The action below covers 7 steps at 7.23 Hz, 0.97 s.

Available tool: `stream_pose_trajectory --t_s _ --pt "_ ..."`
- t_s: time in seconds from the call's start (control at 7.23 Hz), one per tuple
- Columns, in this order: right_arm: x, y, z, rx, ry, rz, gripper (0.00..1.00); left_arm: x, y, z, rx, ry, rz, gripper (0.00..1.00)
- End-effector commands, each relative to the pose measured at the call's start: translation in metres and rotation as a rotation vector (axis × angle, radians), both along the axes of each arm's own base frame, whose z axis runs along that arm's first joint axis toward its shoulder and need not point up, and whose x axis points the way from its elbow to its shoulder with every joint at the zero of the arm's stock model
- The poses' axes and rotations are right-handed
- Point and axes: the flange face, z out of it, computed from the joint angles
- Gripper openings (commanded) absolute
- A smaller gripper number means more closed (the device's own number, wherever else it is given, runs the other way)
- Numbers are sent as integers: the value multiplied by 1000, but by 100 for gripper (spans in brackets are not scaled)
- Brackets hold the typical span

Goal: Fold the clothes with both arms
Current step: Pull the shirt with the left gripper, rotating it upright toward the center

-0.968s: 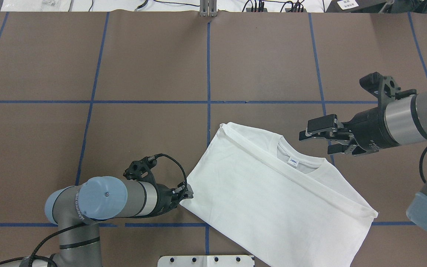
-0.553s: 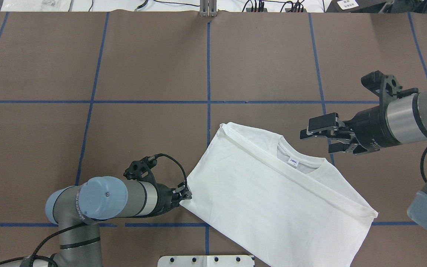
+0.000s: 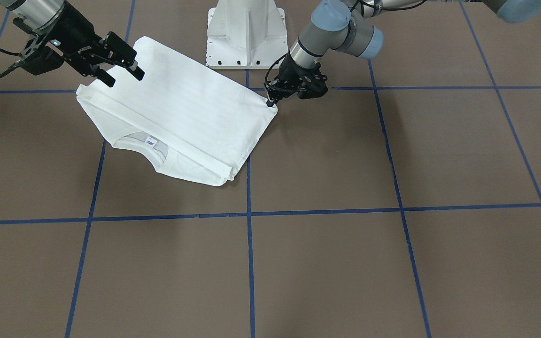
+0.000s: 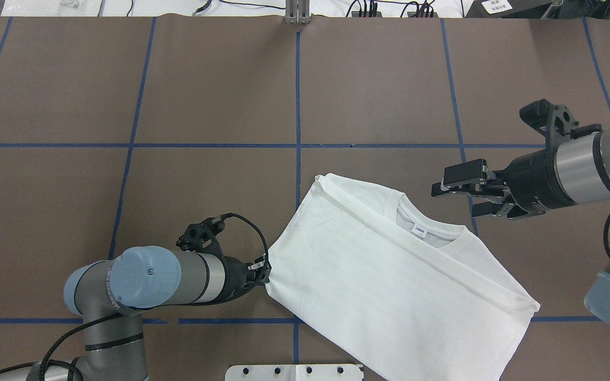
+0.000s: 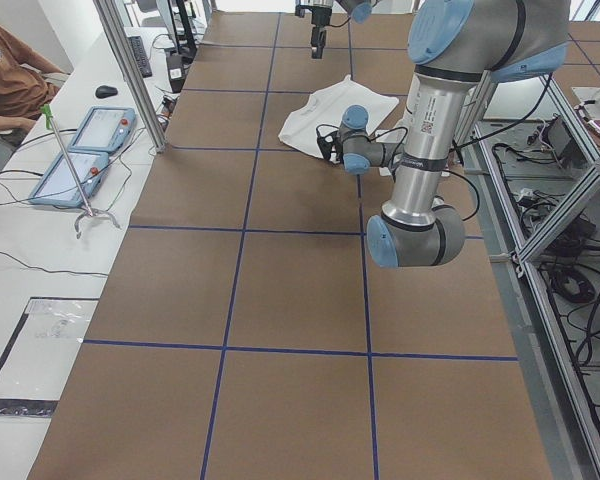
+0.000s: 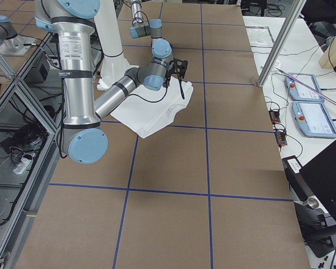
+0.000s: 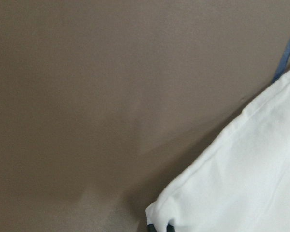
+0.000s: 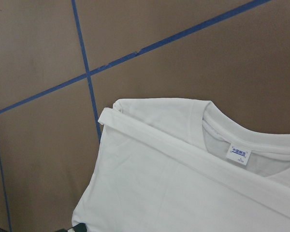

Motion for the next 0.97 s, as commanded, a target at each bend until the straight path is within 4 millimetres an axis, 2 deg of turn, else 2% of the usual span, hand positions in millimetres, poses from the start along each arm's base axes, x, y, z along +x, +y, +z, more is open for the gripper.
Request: stream_pose_trajectory --t_s 0.0,0.28,0.55,0.69,0.83 --pt "0 -1 0 0 0 1 100 -24 -42 2 2 -11 -70 0" --pt "0 -3 -1 1 0 5 100 -66 -111 13 144 -97 -134 0" --pt "1 -4 -4 11 -4 18 100 -97 -174 44 200 -191 -195 0" --pt "0 -4 -4 8 -3 17 100 -109 -207 54 224 -233 -223 0" --pt "0 -4 -3 8 -2 18 100 -101 -244 53 233 -267 -242 0"
